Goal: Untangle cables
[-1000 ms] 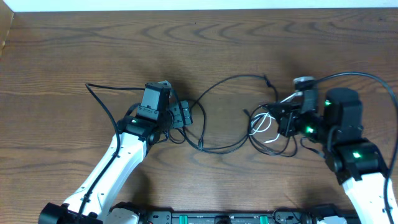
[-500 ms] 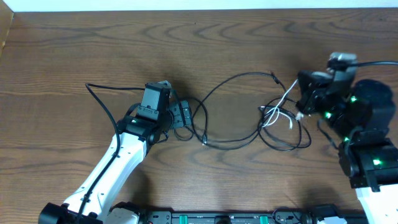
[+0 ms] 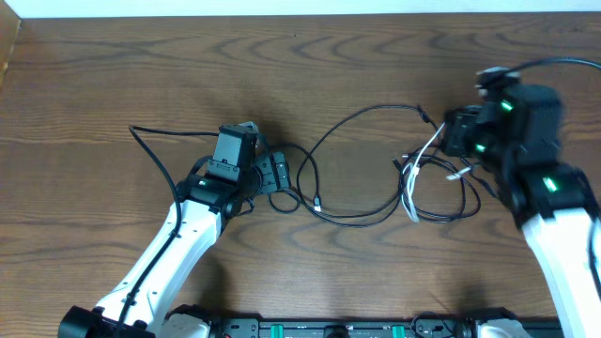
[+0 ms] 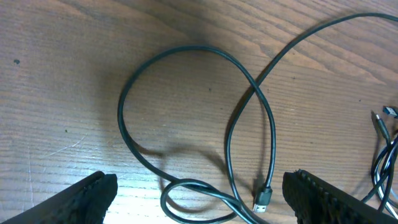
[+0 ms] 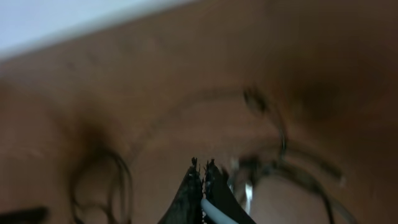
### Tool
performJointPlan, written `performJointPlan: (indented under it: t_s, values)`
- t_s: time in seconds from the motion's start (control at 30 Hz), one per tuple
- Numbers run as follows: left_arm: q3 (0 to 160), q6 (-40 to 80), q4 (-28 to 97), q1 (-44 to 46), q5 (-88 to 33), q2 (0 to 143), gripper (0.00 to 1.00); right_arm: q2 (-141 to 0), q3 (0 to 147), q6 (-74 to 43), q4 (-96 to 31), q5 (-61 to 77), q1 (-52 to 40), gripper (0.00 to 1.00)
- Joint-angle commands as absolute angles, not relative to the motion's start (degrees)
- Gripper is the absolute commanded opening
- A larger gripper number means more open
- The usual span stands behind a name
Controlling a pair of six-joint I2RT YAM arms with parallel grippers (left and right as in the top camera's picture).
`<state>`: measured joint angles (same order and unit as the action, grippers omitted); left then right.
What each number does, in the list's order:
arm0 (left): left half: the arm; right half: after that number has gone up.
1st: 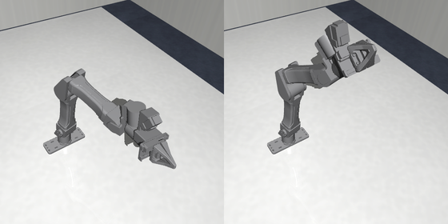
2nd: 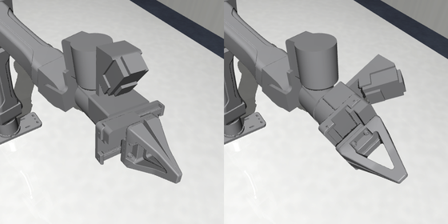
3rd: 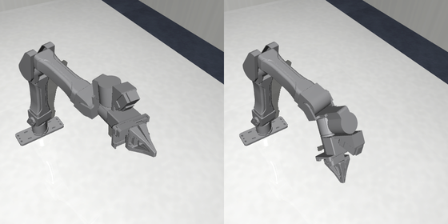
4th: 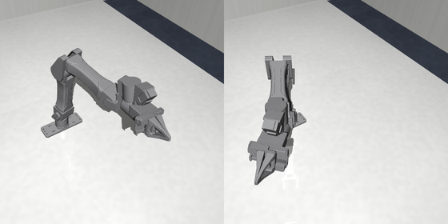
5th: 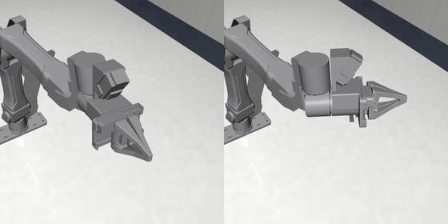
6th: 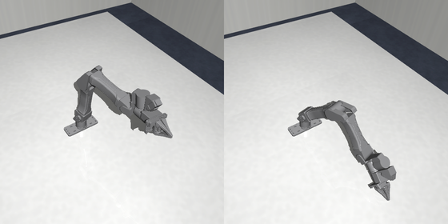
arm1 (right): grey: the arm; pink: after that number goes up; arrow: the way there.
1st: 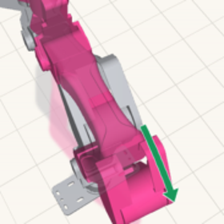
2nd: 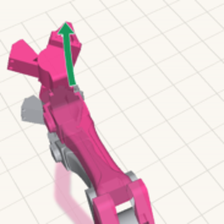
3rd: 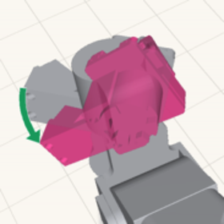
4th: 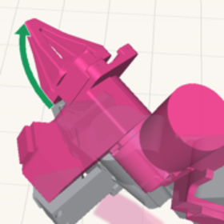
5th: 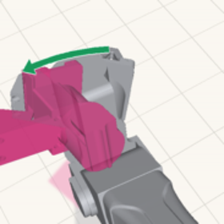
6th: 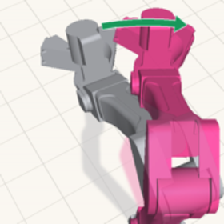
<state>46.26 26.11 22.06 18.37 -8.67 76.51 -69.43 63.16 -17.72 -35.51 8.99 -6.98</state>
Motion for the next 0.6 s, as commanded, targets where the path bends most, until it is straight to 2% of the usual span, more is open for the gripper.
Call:
performJointPlan:
  t_s: [0.0, 0.03, 0.07, 0.13, 0.17, 0.2, 0.23, 0.3, 0.4, 0.57]
  values:
    - [45.98, 26.17, 22.04, 18.06, -7.94, 76.84, 0.91, -77.58, 63.29, -18.50, -36.73, 13.69, -6.85, 0.06]
    - [45.98, 26.17, 22.04, 18.06, -7.94, 76.84, 0.91, -79.64, 63.29, -17.98, -36.69, 15.40, -6.85, 0.15]
    - [45.98, 26.17, 22.04, 18.06, -7.94, 76.84, 0.91, -81.78, 63.29, -17.69, -36.69, 16.80, -6.85, 0.29]
    - [45.98, 26.17, 22.04, 18.06, -7.94, 76.84, 0.91, -85.38, 63.31, -17.74, -36.88, 17.10, -6.85, 0.40]
    - [45.98, 26.17, 22.04, 18.06, -7.94, 76.84, 0.91, -87.09, 63.29, -17.74, -37.12, 17.10, -6.85, 0.60]
    - [45.98, 26.17, 22.04, 18.06, -7.94, 76.84, 0.91, -87.68, 63.31, -17.74, -37.36, 17.10, -6.85, 0.73]
    - [45.98, 26.17, 22.04, 18.06, -7.94, 76.84, 0.91, -88.01, 63.29, -17.74, -37.65, 17.08, -6.85, 0.82]
    - [45.98, 26.17, 22.04, 18.06, -7.94, 76.84, 0.91, -87.90, 63.31, -17.72, -38.52, 17.10, -6.85, 0.89]
    - [45.98, 26.17, 22.04, 18.06, -7.94, 76.84, 0.91, -86.78, 63.31, -17.72, -40.88, 17.02, -6.85, 0.93]
    - [45.98, 26.17, 22.04, 18.06, -7.94, 76.84, 0.91, -85.91, 63.20, -19.84, -50.61, 11.14, -6.85, 0.91]
